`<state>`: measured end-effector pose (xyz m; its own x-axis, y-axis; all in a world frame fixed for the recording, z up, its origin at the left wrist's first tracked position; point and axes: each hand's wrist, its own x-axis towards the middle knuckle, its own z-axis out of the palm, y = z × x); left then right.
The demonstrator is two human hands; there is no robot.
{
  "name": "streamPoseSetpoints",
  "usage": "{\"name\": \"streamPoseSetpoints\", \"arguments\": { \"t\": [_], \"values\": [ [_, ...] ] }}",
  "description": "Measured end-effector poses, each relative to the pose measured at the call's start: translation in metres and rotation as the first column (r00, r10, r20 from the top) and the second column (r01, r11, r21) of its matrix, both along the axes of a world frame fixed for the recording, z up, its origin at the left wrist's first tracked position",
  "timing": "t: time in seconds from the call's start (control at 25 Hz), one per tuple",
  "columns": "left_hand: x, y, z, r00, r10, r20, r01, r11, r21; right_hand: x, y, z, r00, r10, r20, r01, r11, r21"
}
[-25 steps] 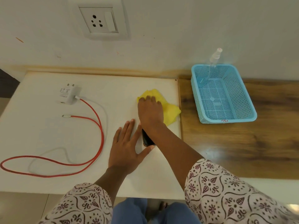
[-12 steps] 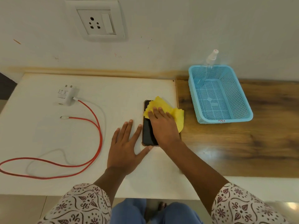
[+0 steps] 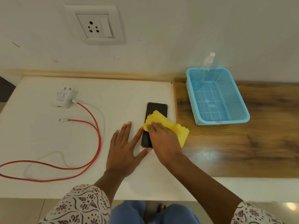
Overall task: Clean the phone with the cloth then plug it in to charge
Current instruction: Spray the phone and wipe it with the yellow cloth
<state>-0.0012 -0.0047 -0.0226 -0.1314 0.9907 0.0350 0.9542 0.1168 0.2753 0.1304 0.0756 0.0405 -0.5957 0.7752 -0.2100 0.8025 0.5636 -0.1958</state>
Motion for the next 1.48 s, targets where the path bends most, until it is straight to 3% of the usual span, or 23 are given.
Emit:
{"name": "streamPoseSetpoints", "arguments": {
  "t": [0.2, 0.36, 0.6, 0.92, 1.08, 1.16, 1.28, 1.36, 1.48],
  "values": [
    [0.0, 0.001, -0.003, 0.999, 0.007, -0.04, -0.008, 1.0, -0.015, 0.002, -0.011, 0.001, 0.965, -0.259, -0.024, 0.257, 0.964, -0.071],
    [0.0, 0.001, -0.003, 1.0, 0.011, -0.018, -0.011, 1.0, -0.005, -0.003, -0.009, 0.0, 0.934, -0.333, -0.129, 0.32, 0.941, -0.111],
    [0.001, 0.001, 0.001, 0.999, 0.024, 0.046, -0.025, 1.0, 0.014, 0.008, 0.0, -0.001, 0.923, -0.208, -0.323, 0.197, 0.978, -0.067],
    [0.001, 0.001, 0.004, 0.998, 0.007, 0.061, -0.011, 0.998, 0.062, 0.028, 0.038, -0.001, 0.926, 0.058, -0.373, -0.093, 0.993, -0.077],
    [0.001, 0.001, 0.002, 0.996, 0.043, 0.073, -0.047, 0.997, 0.054, 0.02, 0.053, 0.008, 0.952, 0.06, -0.3, -0.134, 0.964, -0.231],
    [0.001, 0.001, 0.002, 0.997, 0.055, 0.052, -0.057, 0.997, 0.045, 0.005, 0.061, 0.015, 0.967, 0.02, -0.252, -0.065, 0.984, -0.168],
    [0.001, 0.002, 0.002, 0.999, 0.047, 0.013, -0.047, 0.999, 0.011, -0.026, 0.079, 0.025, 0.932, -0.16, -0.324, 0.179, 0.983, 0.031],
    [0.0, 0.001, 0.002, 0.999, 0.033, 0.001, -0.033, 0.999, 0.002, -0.047, 0.083, 0.023, 0.94, -0.232, -0.251, 0.249, 0.968, 0.035],
    [0.0, 0.0, 0.004, 1.0, 0.014, -0.002, -0.014, 1.0, 0.012, -0.071, 0.06, 0.004, 0.997, -0.058, -0.059, 0.064, 0.994, 0.093]
  ]
}}
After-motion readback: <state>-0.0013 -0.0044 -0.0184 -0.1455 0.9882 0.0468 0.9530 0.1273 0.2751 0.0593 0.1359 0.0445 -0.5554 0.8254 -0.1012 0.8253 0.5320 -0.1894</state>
